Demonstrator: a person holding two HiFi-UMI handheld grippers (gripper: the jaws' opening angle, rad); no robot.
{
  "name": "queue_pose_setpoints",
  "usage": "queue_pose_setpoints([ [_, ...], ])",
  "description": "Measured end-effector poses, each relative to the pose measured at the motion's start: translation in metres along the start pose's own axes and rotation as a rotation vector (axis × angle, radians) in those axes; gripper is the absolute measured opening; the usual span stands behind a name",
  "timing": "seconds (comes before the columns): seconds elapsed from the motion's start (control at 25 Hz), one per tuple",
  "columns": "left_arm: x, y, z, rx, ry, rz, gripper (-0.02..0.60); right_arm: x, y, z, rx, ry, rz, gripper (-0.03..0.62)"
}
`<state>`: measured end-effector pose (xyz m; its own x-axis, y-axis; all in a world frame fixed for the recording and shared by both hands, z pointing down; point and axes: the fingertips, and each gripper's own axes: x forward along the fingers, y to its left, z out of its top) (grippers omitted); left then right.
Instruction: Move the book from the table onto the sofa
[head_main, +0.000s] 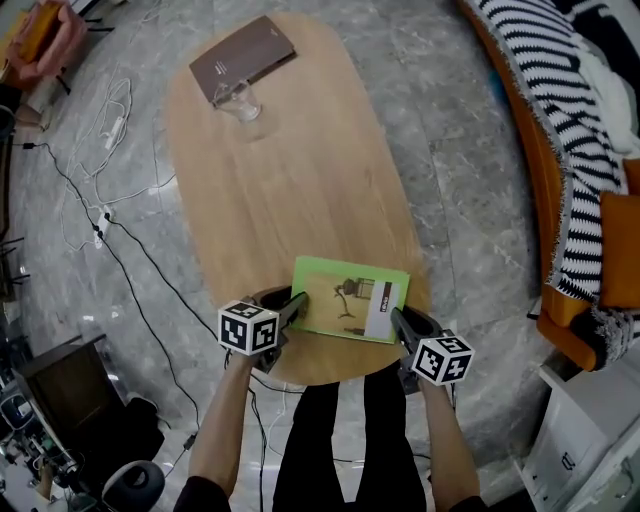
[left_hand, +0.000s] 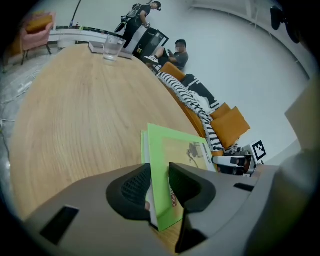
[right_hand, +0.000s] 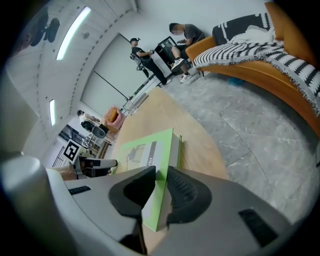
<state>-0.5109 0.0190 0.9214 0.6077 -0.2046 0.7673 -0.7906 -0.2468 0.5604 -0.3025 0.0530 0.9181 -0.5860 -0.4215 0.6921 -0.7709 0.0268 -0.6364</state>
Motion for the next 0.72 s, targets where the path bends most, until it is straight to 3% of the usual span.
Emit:
queue_pose_setpoints([
  [0.2, -0.010, -0.005, 0.007, -0.015, -0.015, 0.003, 0.114, -0.008, 0.008, 0.006, 0.018, 0.002, 0.005, 0.081],
  [0.72, -0.063, -0.070, 0.045, 0.038, -0.058, -0.012, 0.101, -0.070, 0.037, 0.046, 0.067, -0.058, 0.034, 0.074],
])
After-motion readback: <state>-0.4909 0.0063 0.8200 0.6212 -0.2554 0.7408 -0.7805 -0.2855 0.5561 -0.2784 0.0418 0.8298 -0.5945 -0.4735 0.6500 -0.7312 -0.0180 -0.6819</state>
